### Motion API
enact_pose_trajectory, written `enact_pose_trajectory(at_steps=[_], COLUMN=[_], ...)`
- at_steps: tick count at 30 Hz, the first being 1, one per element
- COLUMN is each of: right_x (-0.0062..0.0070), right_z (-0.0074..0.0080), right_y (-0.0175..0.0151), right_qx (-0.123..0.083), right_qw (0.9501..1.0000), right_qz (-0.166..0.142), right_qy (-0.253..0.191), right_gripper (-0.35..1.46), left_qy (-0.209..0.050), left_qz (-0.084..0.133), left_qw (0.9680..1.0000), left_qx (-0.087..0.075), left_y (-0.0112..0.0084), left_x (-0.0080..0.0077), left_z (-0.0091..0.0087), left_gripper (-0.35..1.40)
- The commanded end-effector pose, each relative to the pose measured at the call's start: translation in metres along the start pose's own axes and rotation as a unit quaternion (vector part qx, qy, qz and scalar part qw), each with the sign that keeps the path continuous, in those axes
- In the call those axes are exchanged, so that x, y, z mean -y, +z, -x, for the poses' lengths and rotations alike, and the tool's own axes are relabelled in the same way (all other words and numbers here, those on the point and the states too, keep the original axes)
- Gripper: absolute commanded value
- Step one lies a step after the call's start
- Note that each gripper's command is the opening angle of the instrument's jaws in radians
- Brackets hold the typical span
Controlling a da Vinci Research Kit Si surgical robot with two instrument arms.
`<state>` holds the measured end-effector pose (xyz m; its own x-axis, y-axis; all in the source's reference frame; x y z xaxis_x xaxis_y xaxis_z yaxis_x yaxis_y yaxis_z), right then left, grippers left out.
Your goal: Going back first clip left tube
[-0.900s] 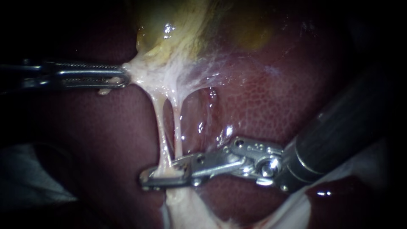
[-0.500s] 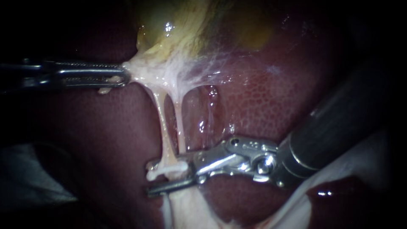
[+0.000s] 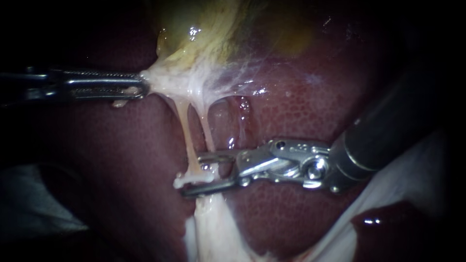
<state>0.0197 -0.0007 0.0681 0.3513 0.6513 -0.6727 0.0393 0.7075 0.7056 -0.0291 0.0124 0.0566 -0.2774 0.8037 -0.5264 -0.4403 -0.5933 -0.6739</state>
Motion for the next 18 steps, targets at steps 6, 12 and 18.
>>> enact_pose_trajectory(at_steps=[6, 12, 18], right_x=[0.0003, 0.0016, 0.0023], right_z=[0.0000, -0.0005, -0.0015], right_y=[-0.0030, -0.0078, -0.0130], right_qx=[0.010, 0.010, 0.023], right_qw=[0.9993, 0.9949, 0.9893], right_qz=[-0.002, 0.020, 0.047], right_qy=[-0.037, -0.098, -0.136], right_gripper=[0.50, 0.50, 0.50], left_qy=[0.000, 0.000, 0.000], left_qz=[0.000, 0.000, 0.000], left_qw=[1.0000, 1.0000, 1.0000], left_qx=[0.000, 0.000, 0.000], left_y=[0.0000, -0.0001, -0.0002], left_x=[0.0000, 0.0000, 0.0000], left_z=[0.0001, 0.0001, 0.0001], left_gripper=[-0.35, -0.35, -0.35])
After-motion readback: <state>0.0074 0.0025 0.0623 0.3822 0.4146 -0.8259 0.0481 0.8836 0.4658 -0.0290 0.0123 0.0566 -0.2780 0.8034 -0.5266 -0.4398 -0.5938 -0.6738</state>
